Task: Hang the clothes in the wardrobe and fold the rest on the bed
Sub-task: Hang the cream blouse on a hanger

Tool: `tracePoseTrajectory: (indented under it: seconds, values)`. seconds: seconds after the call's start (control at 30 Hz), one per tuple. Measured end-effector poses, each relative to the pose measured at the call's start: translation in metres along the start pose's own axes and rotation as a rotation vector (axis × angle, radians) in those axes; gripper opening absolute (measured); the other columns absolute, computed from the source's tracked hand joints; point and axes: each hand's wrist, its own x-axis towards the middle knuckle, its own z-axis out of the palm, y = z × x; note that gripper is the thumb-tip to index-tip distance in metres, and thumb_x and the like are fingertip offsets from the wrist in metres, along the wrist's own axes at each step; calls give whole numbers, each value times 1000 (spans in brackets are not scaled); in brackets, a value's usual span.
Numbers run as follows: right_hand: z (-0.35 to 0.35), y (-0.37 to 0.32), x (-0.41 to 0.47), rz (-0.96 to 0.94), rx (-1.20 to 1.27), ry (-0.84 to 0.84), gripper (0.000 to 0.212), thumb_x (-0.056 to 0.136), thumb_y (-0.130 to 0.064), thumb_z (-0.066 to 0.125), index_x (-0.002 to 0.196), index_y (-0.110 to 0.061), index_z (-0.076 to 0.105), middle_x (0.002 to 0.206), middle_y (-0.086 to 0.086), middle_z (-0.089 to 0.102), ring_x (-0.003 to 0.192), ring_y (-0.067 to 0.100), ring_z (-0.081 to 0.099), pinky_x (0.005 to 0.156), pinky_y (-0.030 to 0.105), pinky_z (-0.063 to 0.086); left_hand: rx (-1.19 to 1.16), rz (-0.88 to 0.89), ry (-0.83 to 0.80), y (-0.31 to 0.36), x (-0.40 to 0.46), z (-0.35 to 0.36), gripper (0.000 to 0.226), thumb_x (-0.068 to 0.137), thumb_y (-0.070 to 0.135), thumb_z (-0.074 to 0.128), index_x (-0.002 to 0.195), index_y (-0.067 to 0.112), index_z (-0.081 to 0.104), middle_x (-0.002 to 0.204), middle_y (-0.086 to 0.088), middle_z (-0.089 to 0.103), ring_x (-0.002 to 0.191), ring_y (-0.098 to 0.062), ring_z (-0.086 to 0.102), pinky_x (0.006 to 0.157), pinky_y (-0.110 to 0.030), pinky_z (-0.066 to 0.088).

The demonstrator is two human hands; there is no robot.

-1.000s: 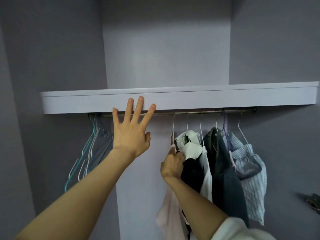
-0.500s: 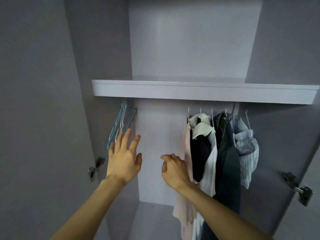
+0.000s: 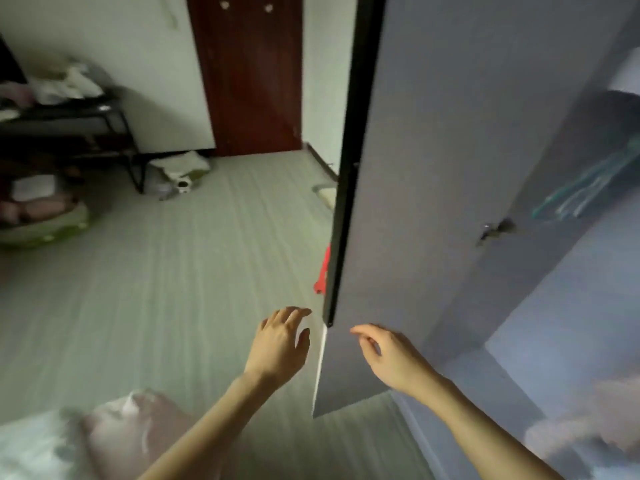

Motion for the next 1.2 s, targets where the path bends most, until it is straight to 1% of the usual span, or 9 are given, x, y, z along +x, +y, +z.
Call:
tracePoseTrajectory:
  seconds: [0.2, 0.37, 0.4, 0.43, 0.5, 0.67, 0.77, 1.03, 1.2]
  values:
    - [85, -116, 50, -400, 27, -350, 30, 97, -16, 43, 121, -17, 61, 118, 0, 64, 108, 19, 58, 89, 21, 37, 82, -530, 266, -87, -115, -64, 36, 94, 20, 51, 130, 17, 54, 132, 1, 55, 121, -20, 51, 100, -31, 36]
    - [154, -216, 45, -668, 60, -578, 30, 96, -14, 44, 120, -16, 62, 120, 1, 64, 110, 19, 58, 93, 25, 41, 133, -862, 497, -110, -219, -115, 35, 92, 13, 53, 127, 14, 57, 127, -4, 58, 117, -24, 54, 98, -37, 40]
    - [154, -220, 45, -672, 46, -595, 30, 96, -14, 44, 120, -16, 62, 120, 1, 64, 110, 18, 58, 94, 24, 40, 127, -867, 534, -111, -219, -115, 34, 92, 12, 53, 126, 12, 58, 127, -4, 58, 115, -24, 55, 97, -39, 41]
    - [186, -262, 28, -773, 51, -674, 30, 96, -14, 44, 119, -17, 63, 120, 2, 64, 110, 18, 58, 95, 25, 40, 153, -981, 606, -115, -268, -132, 34, 92, 11, 54, 125, 12, 58, 127, -5, 58, 114, -24, 56, 96, -40, 42]
    - [200, -282, 24, -796, 45, -713, 29, 96, -15, 45, 118, -18, 63, 118, 1, 64, 111, 18, 57, 97, 26, 39, 156, -1033, 655, -117, -287, -141, 34, 91, 10, 54, 125, 11, 58, 126, -5, 59, 112, -24, 57, 95, -39, 43]
    - [278, -390, -29, -1000, 5, -937, 30, 96, -14, 43, 118, -17, 63, 112, 0, 67, 104, 11, 60, 80, 11, 36, 176, -1374, 915, -143, -414, -175, 35, 91, 10, 54, 126, 10, 57, 126, -7, 58, 115, -24, 55, 96, -35, 42]
    - [327, -439, -55, -1065, -22, -1018, 30, 95, -14, 43, 117, -18, 64, 111, -1, 68, 100, 8, 60, 81, 13, 40, 127, -1527, 939, -167, -481, -184, 36, 93, 12, 52, 128, 10, 55, 129, -6, 56, 120, -22, 51, 99, -33, 40]
    - [480, -526, -105, -1194, -264, -1089, 37, 95, -16, 38, 129, -20, 54, 128, 1, 58, 115, 14, 54, 93, 25, 41, -50, -1802, 872, -253, -597, -186, 39, 97, 18, 43, 136, 16, 45, 137, -3, 47, 124, -20, 46, 98, -33, 41]
    - [614, -563, -134, -1501, -465, -975, 46, 93, -25, 43, 138, -23, 36, 133, 2, 46, 120, 24, 43, 92, 34, 41, -141, -1957, 841, -329, -653, -160, 45, 98, 23, 38, 142, 20, 34, 143, 0, 38, 122, -21, 45, 97, -38, 42]
